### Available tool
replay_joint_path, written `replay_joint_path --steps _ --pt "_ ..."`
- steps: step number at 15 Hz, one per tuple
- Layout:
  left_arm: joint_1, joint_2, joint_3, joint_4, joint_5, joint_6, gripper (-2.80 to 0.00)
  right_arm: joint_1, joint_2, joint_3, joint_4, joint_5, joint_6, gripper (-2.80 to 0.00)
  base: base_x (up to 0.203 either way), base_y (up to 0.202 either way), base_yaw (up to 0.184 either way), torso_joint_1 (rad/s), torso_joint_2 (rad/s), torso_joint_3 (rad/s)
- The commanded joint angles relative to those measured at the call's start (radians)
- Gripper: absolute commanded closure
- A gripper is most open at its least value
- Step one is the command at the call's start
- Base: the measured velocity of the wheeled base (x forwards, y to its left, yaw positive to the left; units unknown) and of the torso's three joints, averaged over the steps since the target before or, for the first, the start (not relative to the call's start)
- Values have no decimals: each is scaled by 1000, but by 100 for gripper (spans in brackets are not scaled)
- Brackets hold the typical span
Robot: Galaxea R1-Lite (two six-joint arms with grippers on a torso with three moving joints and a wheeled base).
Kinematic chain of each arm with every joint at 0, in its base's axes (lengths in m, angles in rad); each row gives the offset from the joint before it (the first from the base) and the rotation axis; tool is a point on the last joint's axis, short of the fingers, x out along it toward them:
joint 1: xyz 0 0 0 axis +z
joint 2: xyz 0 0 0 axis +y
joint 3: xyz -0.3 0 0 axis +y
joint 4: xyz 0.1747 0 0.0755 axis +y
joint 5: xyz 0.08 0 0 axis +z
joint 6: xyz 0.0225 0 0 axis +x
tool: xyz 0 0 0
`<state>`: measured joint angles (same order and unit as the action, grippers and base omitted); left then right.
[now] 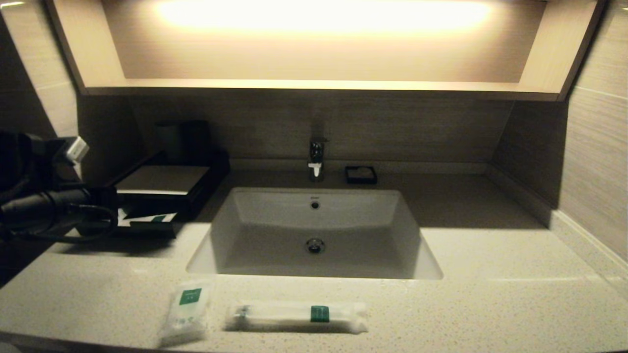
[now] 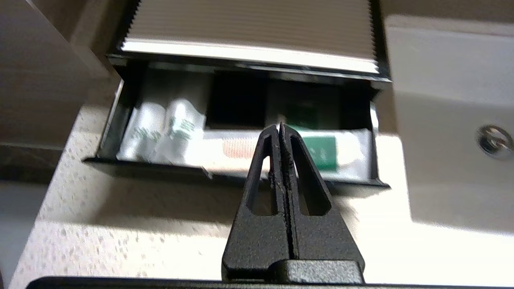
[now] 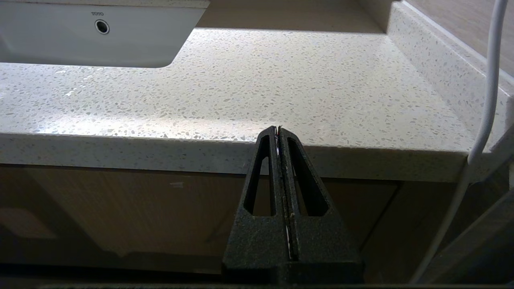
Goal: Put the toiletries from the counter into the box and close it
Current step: Open the drawer
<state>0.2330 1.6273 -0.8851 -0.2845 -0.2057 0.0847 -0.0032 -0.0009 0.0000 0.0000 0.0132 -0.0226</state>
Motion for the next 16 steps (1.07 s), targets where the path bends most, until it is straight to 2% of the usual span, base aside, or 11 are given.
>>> replay_joint_path --steps 1,4,6,10,12,16 --pt "-9 -64 -3 61 -9 -1 0 0 0 2 0 1 0 0 0 0 0 0 0 0" --pt "-15 -157 -28 257 -87 -12 0 0 0 2 0 1 0 0 0 0 0 0 0 0" --pt "-28 -207 -46 377 -100 -10 0 0 1 2 0 1 0 0 0 0 0 0 0 0" --pt "-48 -238 -48 443 -101 -6 0 0 1 2 0 1 0 0 0 0 0 0 0 0" --pt "-57 -207 -51 436 -100 -7 0 0 1 2 0 1 0 0 0 0 0 0 0 0" --pt "-56 -100 -130 434 -90 -18 0 0 0 2 0 1 0 0 0 0 0 0 0 0"
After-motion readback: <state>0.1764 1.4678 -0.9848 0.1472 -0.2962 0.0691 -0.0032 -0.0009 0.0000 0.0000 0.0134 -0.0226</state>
